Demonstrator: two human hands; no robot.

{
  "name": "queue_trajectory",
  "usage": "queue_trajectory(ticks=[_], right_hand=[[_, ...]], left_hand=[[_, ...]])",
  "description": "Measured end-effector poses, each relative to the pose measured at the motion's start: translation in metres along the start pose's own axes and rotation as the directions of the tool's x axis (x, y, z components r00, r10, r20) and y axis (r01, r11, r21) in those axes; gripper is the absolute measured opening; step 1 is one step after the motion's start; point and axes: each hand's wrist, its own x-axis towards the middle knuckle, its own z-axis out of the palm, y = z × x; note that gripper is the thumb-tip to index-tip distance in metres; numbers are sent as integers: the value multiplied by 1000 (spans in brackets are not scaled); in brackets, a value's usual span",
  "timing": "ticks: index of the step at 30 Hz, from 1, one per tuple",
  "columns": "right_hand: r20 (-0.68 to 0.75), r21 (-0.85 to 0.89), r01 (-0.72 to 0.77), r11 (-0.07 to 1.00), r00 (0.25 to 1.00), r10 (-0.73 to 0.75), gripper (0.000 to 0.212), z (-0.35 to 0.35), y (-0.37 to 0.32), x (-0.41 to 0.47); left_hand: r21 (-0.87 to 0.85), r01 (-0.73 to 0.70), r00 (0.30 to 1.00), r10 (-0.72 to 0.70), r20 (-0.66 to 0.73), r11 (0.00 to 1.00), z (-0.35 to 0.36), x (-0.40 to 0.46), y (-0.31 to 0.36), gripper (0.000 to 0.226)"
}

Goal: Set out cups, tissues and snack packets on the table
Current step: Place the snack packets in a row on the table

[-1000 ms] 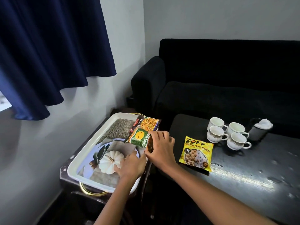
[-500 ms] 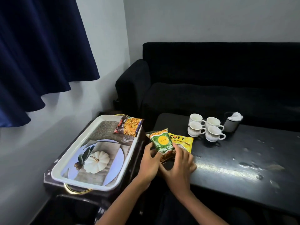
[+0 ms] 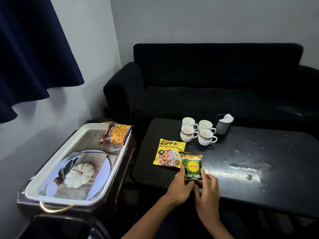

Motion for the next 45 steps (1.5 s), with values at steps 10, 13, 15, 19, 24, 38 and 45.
queue_trajectory(ticks=[10, 13, 15, 19, 24, 38, 45], right_hand=[[304, -274, 37, 961, 951, 50, 64, 8, 25, 1], [327, -348, 43, 936, 942, 79, 70, 12, 27, 2], [324, -390, 36, 920, 941, 101, 74, 16, 28, 3], [295, -439, -6, 899, 944, 150, 80, 24, 32, 10], [261, -448, -34, 894, 951, 167, 85, 32, 33, 32], [293, -513, 40, 857, 947, 131, 86, 45, 31, 95], [299, -535, 59, 843, 946, 123, 85, 47, 31, 97]], left_hand=[[343, 5, 994, -42, 99, 939, 24, 25, -16, 78], [502, 3, 996, -50, 80, 865, 24, 30, -26, 79], [588, -12, 996, -39, 75, 809, 22, 32, -32, 78], [715, -56, 998, 65, 14, 697, 15, 41, -38, 73], [747, 42, 984, 102, -147, 664, -4, 59, -46, 66], [784, 112, 988, 20, -156, 611, -25, 80, -59, 61], [781, 111, 988, 15, -152, 614, -25, 78, -56, 60]])
